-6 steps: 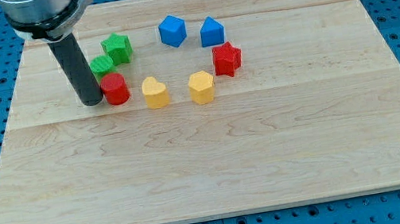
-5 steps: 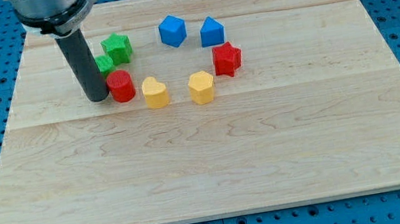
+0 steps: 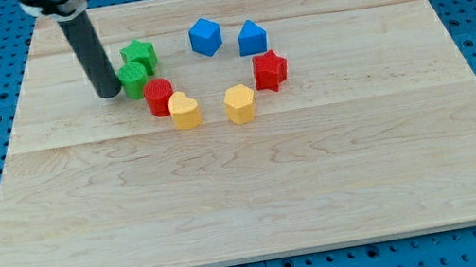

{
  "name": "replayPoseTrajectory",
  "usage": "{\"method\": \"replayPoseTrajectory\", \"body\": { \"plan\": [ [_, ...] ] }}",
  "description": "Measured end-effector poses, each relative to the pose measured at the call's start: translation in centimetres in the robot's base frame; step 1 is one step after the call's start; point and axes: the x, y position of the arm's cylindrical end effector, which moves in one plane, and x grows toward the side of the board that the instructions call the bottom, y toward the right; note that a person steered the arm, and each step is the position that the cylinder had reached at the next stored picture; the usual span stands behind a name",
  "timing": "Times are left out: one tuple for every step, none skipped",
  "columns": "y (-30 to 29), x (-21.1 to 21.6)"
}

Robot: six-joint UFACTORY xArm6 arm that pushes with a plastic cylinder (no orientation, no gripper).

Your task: Make a circular shape of blocks by adjusting the green blocks and blue blocks

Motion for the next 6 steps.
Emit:
{"method": "replayPoseTrajectory", "body": {
  "plan": [
    [0.6,0.0],
    [-2.9,-0.9],
    [-5.5,-3.1],
    [-6.7,-5.4],
    [-5.9,-5.8],
    [-4.6,-5.9]
  ]
}}
